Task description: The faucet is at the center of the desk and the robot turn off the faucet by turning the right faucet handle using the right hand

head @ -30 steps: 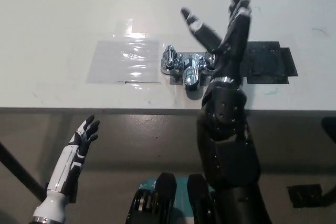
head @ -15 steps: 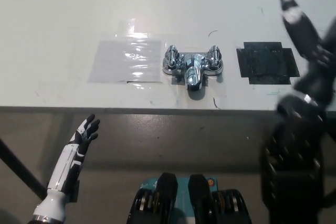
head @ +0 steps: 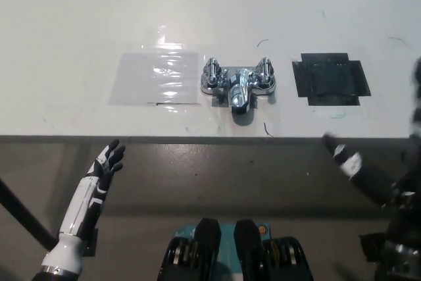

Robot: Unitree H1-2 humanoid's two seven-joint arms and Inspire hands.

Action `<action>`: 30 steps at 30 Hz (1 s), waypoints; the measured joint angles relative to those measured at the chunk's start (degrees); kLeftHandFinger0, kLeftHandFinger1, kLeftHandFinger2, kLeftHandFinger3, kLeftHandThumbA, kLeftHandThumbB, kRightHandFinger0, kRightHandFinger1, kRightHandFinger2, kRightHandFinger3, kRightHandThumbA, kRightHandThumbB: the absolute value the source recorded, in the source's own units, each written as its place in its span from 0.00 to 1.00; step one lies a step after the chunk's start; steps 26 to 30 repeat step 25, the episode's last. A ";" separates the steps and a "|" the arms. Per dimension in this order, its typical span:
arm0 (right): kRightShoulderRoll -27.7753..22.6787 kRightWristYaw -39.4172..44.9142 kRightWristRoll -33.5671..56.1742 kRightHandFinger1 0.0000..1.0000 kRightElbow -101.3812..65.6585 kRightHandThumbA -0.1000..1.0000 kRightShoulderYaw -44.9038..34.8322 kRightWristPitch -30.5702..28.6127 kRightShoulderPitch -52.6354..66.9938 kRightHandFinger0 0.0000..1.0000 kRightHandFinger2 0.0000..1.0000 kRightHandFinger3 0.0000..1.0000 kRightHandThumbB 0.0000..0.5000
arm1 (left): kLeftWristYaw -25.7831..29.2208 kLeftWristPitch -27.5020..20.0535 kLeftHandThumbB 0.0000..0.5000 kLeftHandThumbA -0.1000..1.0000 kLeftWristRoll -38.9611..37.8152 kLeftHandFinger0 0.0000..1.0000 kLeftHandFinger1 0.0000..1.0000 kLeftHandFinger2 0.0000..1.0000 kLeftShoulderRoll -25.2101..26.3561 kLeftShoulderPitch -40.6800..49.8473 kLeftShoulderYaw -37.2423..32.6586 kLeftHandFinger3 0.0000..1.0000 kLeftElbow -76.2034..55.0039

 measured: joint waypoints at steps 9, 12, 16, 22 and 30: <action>0.01 1.11 4.16 1.00 14.73 1.00 -0.41 -1.81 2.81 1.00 1.00 1.00 0.17 | -0.69 -0.06 0.59 1.00 -1.79 1.00 1.00 1.00 0.00 0.00 0.24 1.00 0.08; -0.09 1.49 4.74 1.00 17.38 1.00 -0.41 -2.22 2.61 1.00 1.00 1.00 0.15 | -0.86 -0.16 0.59 1.00 -2.16 1.00 1.00 1.00 -0.01 0.01 0.30 1.00 0.18; -0.25 2.17 5.87 1.00 20.71 1.00 -0.40 -2.58 2.04 1.00 1.00 1.00 0.17 | -0.86 -0.28 0.60 1.00 -2.20 1.00 1.00 1.00 -0.01 0.00 0.30 1.00 0.34; -0.71 3.53 6.33 1.00 24.32 1.00 -0.37 -2.80 0.93 1.00 1.00 1.00 0.18 | -0.85 -0.51 0.59 1.00 -2.20 1.00 1.00 1.00 -0.02 0.01 0.34 1.00 0.36; -1.32 4.53 6.30 1.00 24.85 1.00 -0.41 -2.81 0.52 1.00 1.00 1.00 0.20 | -0.84 -0.69 0.59 1.00 -2.18 1.00 1.00 1.00 -0.02 0.04 0.36 1.00 0.36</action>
